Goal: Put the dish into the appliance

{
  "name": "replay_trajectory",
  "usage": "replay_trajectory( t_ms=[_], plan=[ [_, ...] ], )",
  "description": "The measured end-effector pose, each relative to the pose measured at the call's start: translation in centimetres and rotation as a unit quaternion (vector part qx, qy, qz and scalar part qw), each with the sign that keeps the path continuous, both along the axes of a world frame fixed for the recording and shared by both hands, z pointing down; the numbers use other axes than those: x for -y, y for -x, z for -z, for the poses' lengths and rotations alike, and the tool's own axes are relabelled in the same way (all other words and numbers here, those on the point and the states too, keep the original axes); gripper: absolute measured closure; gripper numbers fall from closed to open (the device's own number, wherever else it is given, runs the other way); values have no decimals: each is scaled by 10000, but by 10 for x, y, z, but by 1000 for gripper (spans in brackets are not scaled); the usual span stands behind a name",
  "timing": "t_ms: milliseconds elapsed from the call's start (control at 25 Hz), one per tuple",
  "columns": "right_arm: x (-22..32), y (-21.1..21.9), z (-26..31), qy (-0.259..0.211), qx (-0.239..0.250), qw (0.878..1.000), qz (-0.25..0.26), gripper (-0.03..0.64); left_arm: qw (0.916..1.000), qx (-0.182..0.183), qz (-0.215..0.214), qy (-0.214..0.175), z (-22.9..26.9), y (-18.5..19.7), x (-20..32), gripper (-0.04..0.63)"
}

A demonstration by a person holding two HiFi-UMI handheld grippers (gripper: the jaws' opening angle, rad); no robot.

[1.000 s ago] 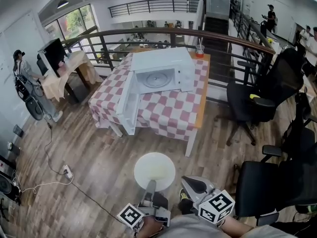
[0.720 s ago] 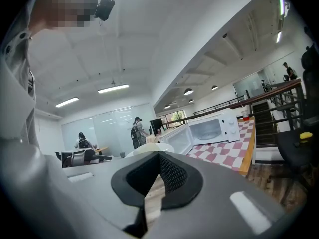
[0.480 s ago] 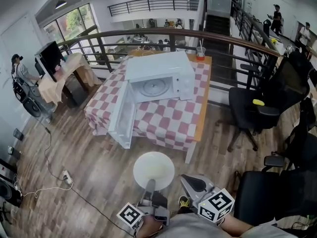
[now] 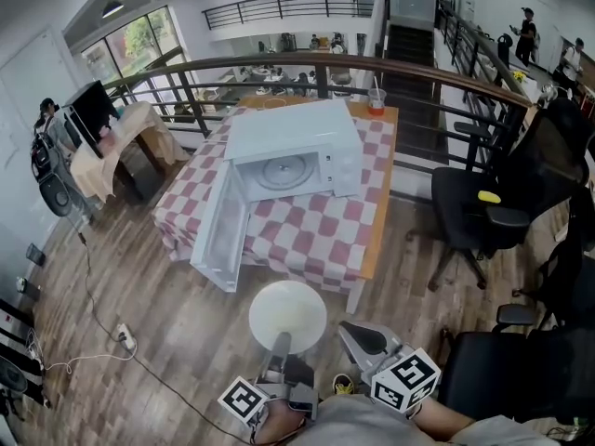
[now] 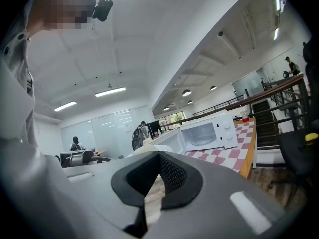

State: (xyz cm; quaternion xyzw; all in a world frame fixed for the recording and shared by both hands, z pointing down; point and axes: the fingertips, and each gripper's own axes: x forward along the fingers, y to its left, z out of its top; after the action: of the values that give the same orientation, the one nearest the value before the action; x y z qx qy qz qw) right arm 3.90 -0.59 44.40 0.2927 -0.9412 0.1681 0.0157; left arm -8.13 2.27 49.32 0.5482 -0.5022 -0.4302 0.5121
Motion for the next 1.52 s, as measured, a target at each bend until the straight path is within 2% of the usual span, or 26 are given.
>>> replay_trajectory(
  t_ms=[800,1200,1520],
  plan=[
    [26,11,-7,18,-43,9999,139,618,10000,19,64,28,-5,6,30,571],
    [75,29,-13,57,-35,10000,-7,618,9999,49,-81,81,-9,27,83,571],
    [133,59,-16,67,-95,9999,10,618,9999,18,-107,122,-13,56,144,571]
  ],
)
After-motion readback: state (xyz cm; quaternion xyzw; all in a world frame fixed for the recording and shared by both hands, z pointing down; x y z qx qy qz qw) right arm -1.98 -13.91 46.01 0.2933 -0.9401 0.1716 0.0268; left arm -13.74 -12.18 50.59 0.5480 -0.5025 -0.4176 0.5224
